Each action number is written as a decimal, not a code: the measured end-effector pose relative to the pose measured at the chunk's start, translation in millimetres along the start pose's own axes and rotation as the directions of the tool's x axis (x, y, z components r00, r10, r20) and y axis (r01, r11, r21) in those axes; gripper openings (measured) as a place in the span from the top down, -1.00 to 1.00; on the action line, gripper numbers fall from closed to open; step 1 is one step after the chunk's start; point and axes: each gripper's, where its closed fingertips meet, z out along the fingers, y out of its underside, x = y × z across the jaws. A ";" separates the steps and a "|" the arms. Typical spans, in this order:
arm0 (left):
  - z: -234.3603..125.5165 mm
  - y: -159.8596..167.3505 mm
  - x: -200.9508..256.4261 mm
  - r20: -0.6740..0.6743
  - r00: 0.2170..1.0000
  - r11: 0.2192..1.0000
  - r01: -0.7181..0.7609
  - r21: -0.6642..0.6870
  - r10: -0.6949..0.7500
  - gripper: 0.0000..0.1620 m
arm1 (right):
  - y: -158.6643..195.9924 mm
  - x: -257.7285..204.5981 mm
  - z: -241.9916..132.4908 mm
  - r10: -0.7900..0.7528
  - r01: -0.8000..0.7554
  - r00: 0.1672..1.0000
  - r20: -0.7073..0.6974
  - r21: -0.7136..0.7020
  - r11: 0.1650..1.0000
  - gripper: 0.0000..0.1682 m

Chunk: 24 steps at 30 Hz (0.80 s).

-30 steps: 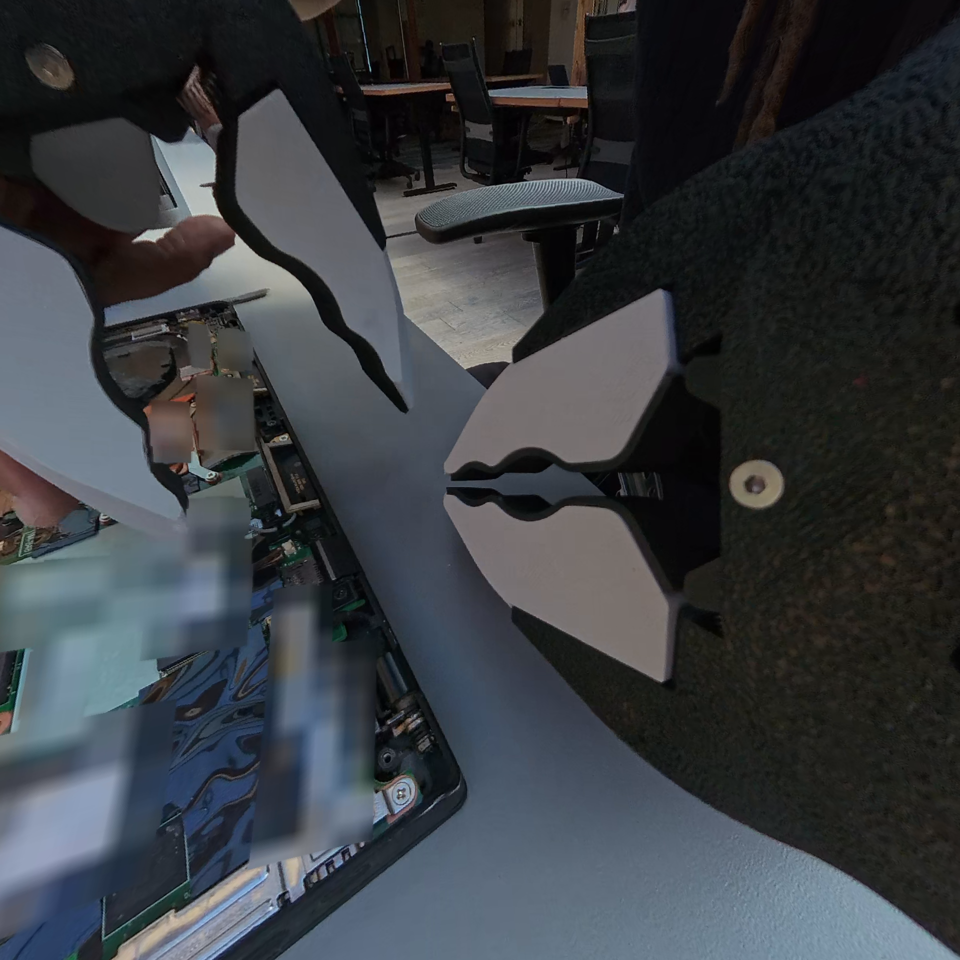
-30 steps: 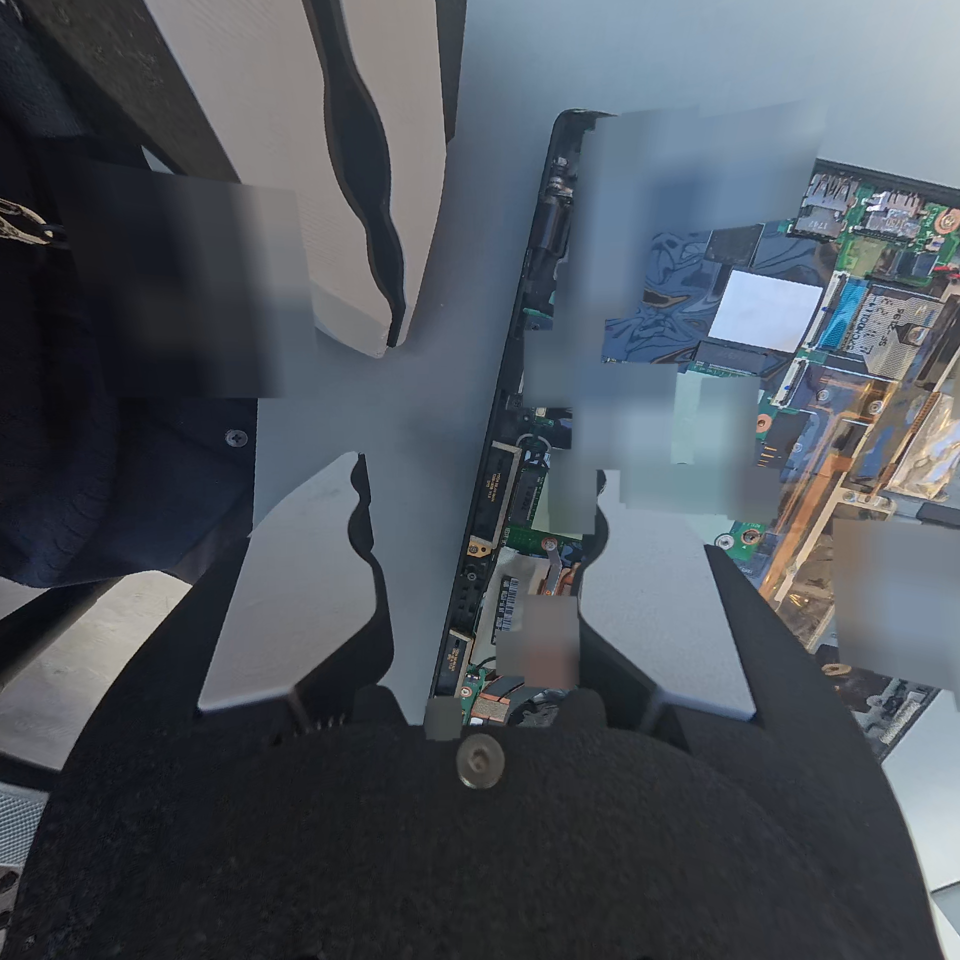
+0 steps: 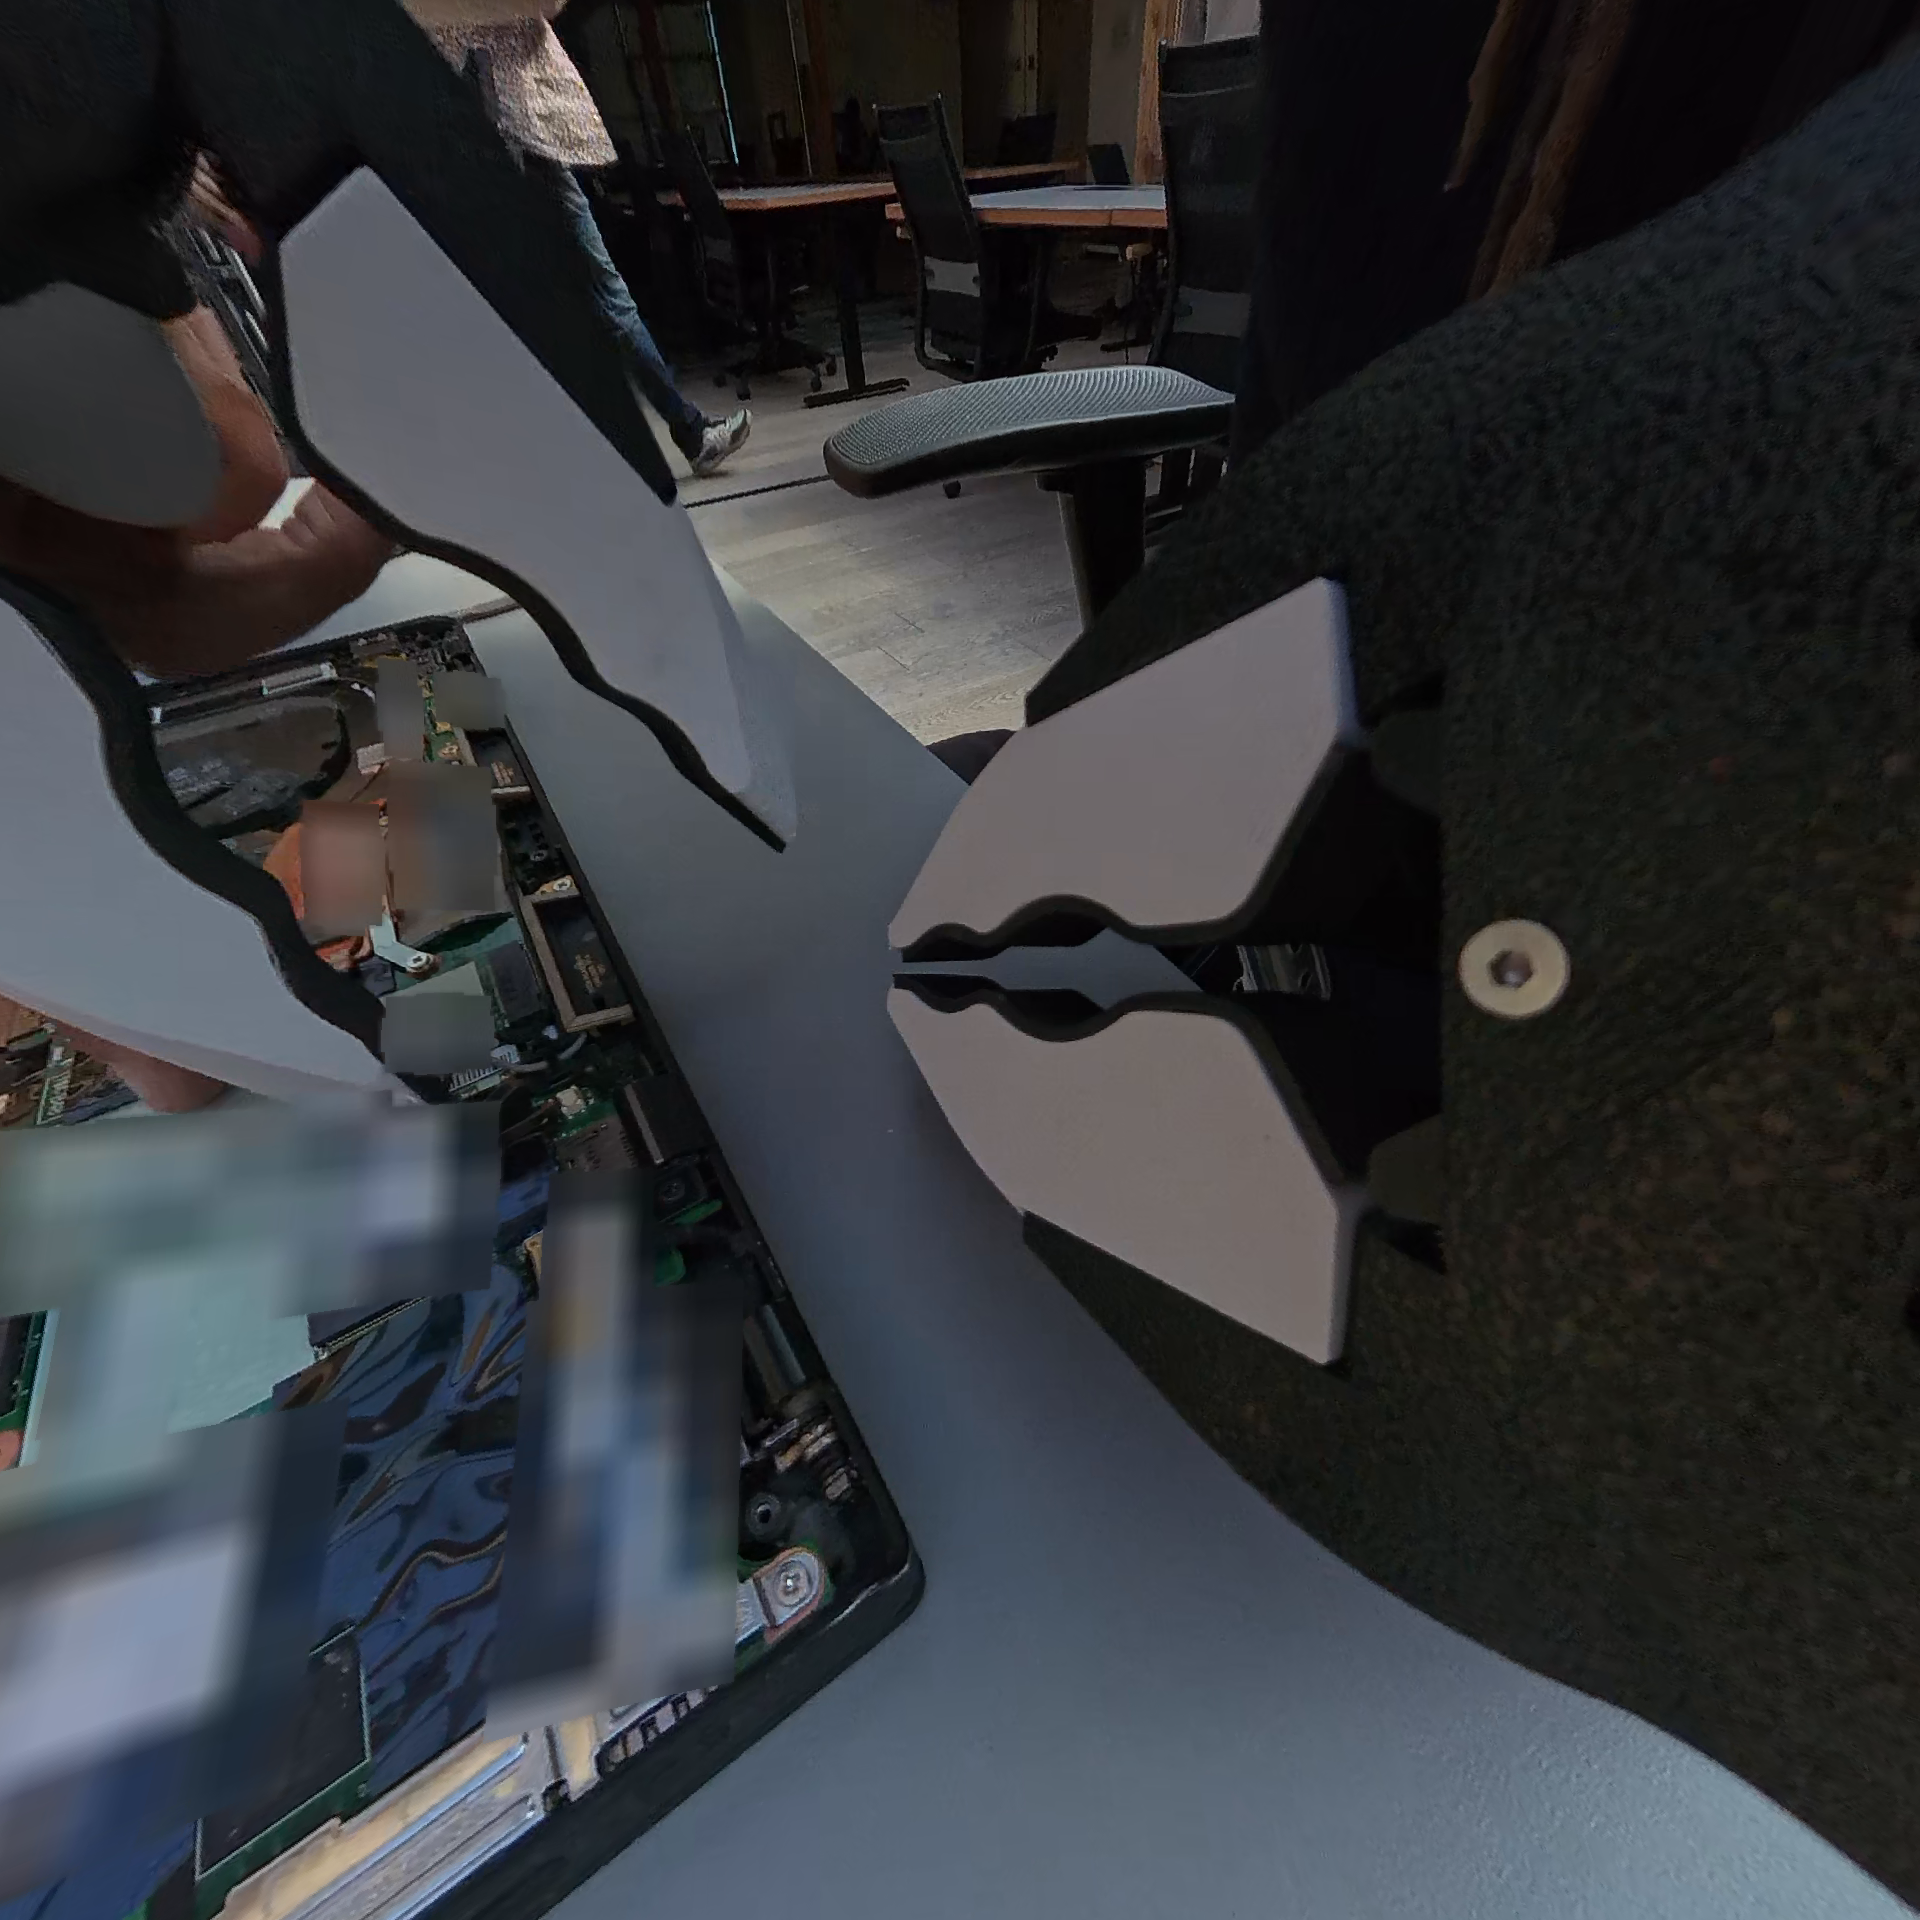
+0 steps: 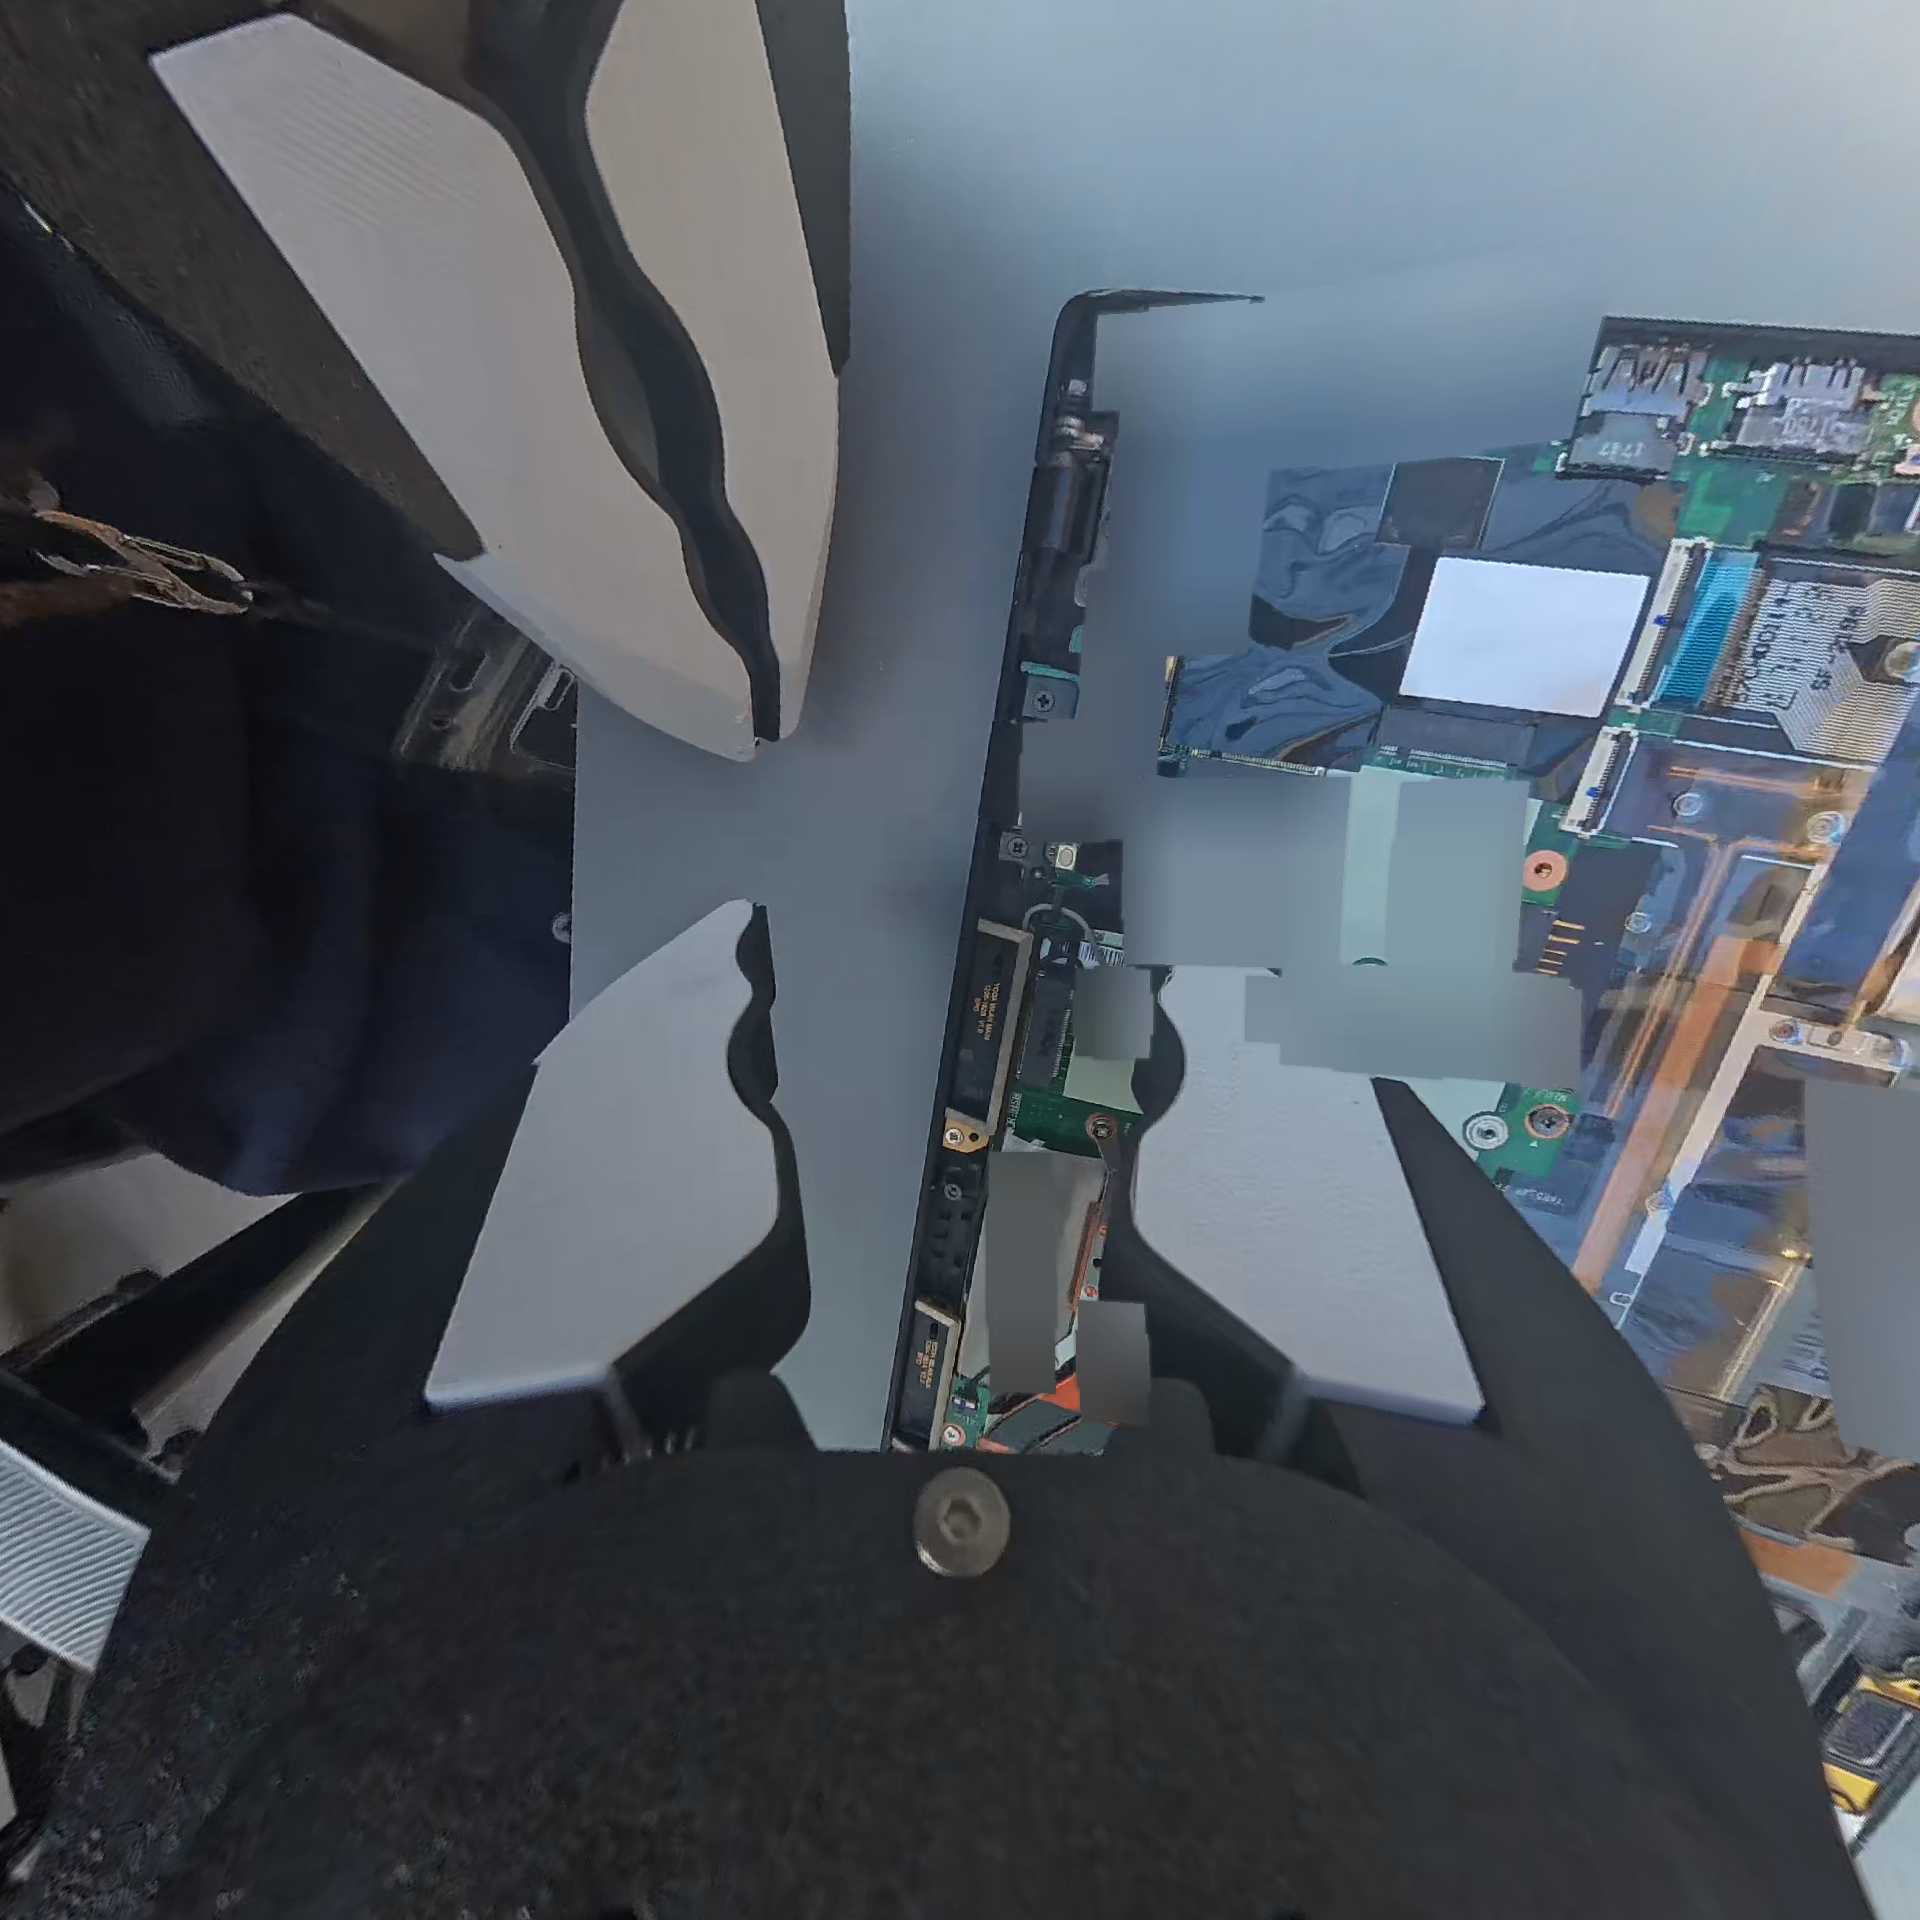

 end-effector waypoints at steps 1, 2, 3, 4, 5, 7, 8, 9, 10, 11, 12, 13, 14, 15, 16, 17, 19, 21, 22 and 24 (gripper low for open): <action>-0.1 -0.1 0.1 0.000 1.000 1.000 0.001 0.001 -0.001 0.98 | -0.3 1.4 0.5 0.004 -0.004 1.000 -0.019 0.020 1.000 0.23; 0.0 -0.1 0.0 0.000 1.000 1.000 0.002 0.001 -0.002 0.98 | 0.1 1.8 1.3 -0.006 0.008 0.999 -0.044 0.033 0.999 0.23; 0.1 -0.2 -0.2 0.000 1.000 1.000 0.002 0.000 -0.002 0.98 | 0.7 1.1 2.1 -0.021 0.024 0.998 -0.067 0.040 0.999 0.21; 0.2 -0.1 0.0 0.001 1.000 1.000 0.001 -0.001 -0.001 0.98 | 1.2 0.3 2.8 -0.035 0.039 0.996 -0.087 0.039 0.998 0.19; 0.3 0.0 0.0 0.003 1.000 1.000 -0.001 -0.002 0.001 0.98 | 1.6 -1.5 3.2 -0.057 0.061 0.994 -0.096 0.034 0.998 0.15; 0.3 0.1 0.0 0.005 1.000 1.000 -0.003 -0.002 0.003 0.98 | -3.7 -0.4 -3.8 -0.077 0.086 0.989 -0.126 0.066 0.994 0.12; 0.2 0.2 -0.1 0.005 1.000 1.000 -0.001 -0.001 0.001 0.98 | -10.1 -1.1 -12.2 -0.061 0.076 0.990 -0.127 0.114 0.991 0.16; 0.1 0.1 -0.1 0.006 1.000 1.000 0.001 0.000 -0.001 0.98 | -15.5 -2.1 -20.5 -0.037 0.056 0.992 -0.120 0.157 0.986 0.17; -0.1 0.1 -0.3 0.007 1.000 1.000 0.002 0.000 -0.002 0.98 | -16.7 -1.0 -26.0 -0.025 0.047 0.991 -0.129 0.170 0.984 0.18; 0.0 0.1 -0.3 0.008 1.000 1.000 0.003 0.000 -0.003 0.98 | -14.0 1.5 -28.2 -0.026 0.050 0.988 -0.151 0.157 0.986 0.17; 0.1 0.1 -0.4 0.009 1.000 1.000 0.003 0.000 -0.003 0.98 | -9.7 3.8 -27.8 -0.033 0.057 0.984 -0.174 0.132 0.990 0.16; 0.1 0.2 -0.4 0.010 1.000 1.000 0.002 -0.001 -0.002 0.97 | -5.7 3.6 -24.9 -0.045 0.065 0.982 -0.184 0.107 0.992 0.16; 0.2 0.2 -0.4 0.011 1.000 1.000 0.001 -0.001 -0.001 0.97 | -2.3 2.5 -20.8 -0.057 0.073 0.980 -0.190 0.082 0.994 0.15; 0.2 0.2 -0.5 0.011 1.000 1.000 0.001 -0.002 -0.001 0.97 | 0.8 1.8 -16.4 -0.071 0.084 0.978 -0.197 0.056 0.995 0.14; 0.3 0.3 -0.5 0.011 1.000 1.000 0.001 -0.002 -0.001 0.97 | 3.3 2.8 -12.9 -0.084 0.093 0.974 -0.212 0.034 0.995 0.14; 0.2 0.2 -0.5 0.012 1.000 1.000 0.001 -0.002 -0.001 0.98 | 5.8 5.1 -10.4 -0.087 0.093 0.970 -0.226 0.015 0.996 0.14; 0.2 0.3 -0.5 0.012 1.000 1.000 0.001 -0.002 -0.001 0.98 | 9.6 6.3 -6.7 -0.077 0.079 0.972 -0.220 -0.001 0.997 0.13; 0.2 0.6 -0.4 0.013 1.000 1.000 0.001 -0.008 0.000 0.97 | 11.5 3.1 -4.5 -0.056 0.057 0.981 -0.188 0.000 0.998 0.13; 0.4 1.1 0.0 0.012 1.000 1.000 0.000 -0.014 0.000 0.97 | 11.1 0.3 -4.6 -0.045 0.047 0.984 -0.171 0.006 0.999 0.11; 1.8 4.6 3.5 -0.003 1.000 0.999 -0.004 -0.043 0.004 0.98 | 7.0 -5.7 -7.3 0.019 -0.015 0.991 -0.129 0.038 0.999 0.06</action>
